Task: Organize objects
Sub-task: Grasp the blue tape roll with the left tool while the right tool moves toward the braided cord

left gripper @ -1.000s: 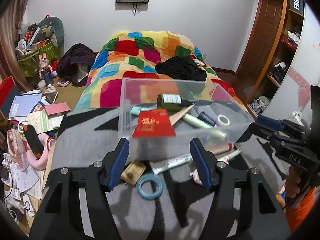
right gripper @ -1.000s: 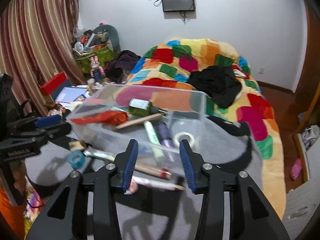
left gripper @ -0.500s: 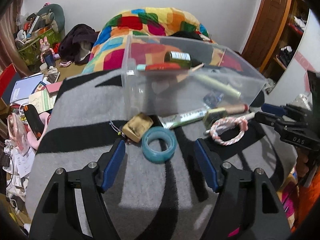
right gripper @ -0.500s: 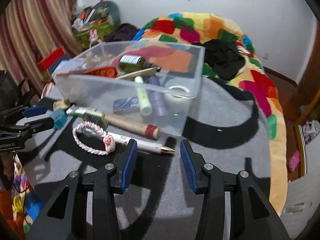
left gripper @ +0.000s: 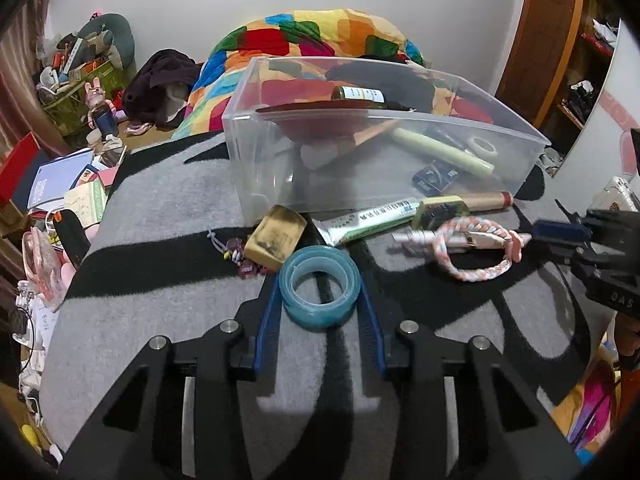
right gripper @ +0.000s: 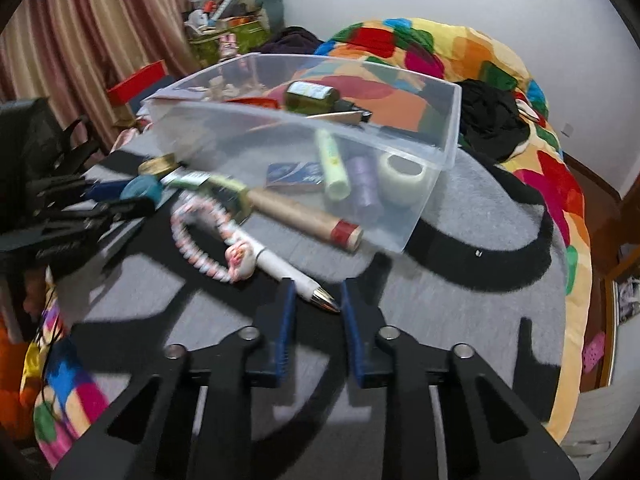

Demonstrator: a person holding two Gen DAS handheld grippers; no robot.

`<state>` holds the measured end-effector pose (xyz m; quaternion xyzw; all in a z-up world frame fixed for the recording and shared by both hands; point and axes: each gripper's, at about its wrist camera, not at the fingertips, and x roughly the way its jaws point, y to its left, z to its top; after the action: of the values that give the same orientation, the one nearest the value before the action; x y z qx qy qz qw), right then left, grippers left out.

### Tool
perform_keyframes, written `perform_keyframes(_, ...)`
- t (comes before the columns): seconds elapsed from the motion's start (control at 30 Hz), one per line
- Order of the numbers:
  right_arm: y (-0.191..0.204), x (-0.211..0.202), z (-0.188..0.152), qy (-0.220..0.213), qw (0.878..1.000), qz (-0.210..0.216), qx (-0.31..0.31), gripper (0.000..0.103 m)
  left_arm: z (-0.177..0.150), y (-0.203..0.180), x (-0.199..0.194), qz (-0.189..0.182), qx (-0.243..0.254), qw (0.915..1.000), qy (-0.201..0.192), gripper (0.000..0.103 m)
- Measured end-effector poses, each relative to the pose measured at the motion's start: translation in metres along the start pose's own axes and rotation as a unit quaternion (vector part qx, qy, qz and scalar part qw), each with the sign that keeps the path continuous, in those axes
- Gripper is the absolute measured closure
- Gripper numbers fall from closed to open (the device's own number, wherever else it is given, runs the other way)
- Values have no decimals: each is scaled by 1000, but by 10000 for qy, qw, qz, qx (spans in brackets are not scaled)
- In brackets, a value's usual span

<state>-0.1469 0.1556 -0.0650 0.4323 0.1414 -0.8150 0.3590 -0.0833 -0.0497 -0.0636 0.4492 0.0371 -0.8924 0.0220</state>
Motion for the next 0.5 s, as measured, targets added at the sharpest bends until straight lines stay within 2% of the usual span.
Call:
perform_keyframes(0.17,14,-18,-15,5,9985,496,-251,89,-12,-4,-11,-324,56,9995,13,65)
perform_keyframes(0.3,23,-23,-14,-92,9982,353,-470,89,-21,-13,-20,-549,251,9982,27,65)
perform_keyframes(0.4,28,-13,-4,-23,9981,368,-502,88,-25,-20,-23,-497,405,9979,32,65)
perform_keyframes(0.5,34,2,4,69,9981,244,-558,87,-25,-21,-22,-462,394,9981,37,59)
